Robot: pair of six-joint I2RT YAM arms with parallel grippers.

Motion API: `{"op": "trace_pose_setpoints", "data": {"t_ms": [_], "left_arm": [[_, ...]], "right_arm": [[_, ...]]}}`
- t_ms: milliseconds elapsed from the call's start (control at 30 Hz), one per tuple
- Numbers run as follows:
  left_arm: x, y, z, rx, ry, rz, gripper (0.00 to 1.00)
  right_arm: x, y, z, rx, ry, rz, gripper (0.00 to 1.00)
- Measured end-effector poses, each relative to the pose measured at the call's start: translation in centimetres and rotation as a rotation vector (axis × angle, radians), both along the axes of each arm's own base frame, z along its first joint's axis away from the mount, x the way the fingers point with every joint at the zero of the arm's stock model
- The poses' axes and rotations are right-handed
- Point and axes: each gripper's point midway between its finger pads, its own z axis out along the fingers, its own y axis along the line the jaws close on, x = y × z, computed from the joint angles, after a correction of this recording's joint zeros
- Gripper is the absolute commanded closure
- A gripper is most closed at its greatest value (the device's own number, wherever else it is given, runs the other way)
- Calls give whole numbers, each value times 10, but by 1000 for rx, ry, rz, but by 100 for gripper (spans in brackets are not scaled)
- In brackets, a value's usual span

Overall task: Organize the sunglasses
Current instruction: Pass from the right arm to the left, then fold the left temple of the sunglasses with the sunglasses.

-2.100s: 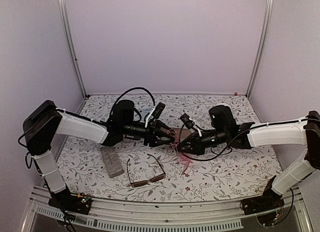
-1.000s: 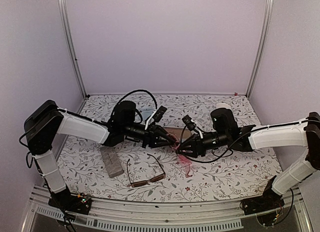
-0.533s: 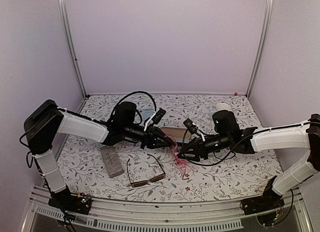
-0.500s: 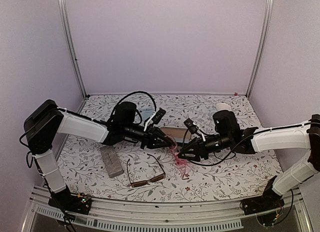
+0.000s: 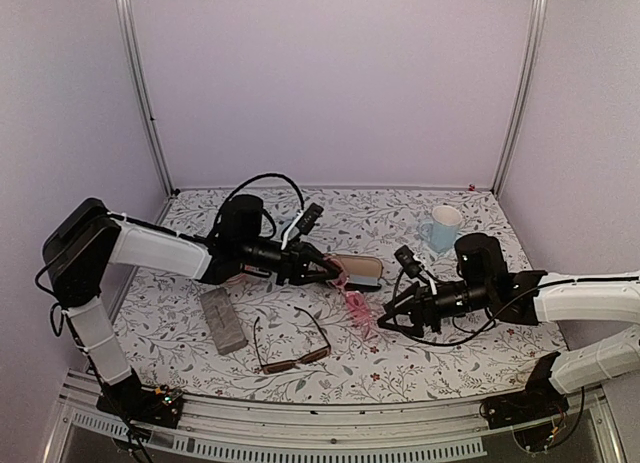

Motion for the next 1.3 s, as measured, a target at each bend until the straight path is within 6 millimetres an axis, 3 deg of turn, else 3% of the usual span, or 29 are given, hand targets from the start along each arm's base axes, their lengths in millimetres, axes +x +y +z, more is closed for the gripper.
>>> {"op": "trace_pose_setpoints", "data": {"t_ms": [400,700,1300], "left_arm": [[10,-2,27,-49,33,22,85],[9,-3,29,-52,50,21,85],[-9,-14,29,-54,45,-25,85]], "right_arm": [[-7,0,-40,-80,69,18,20],[3,19,-17,18,21,51,23],[18,43,-5,93,55,50,32]]}}
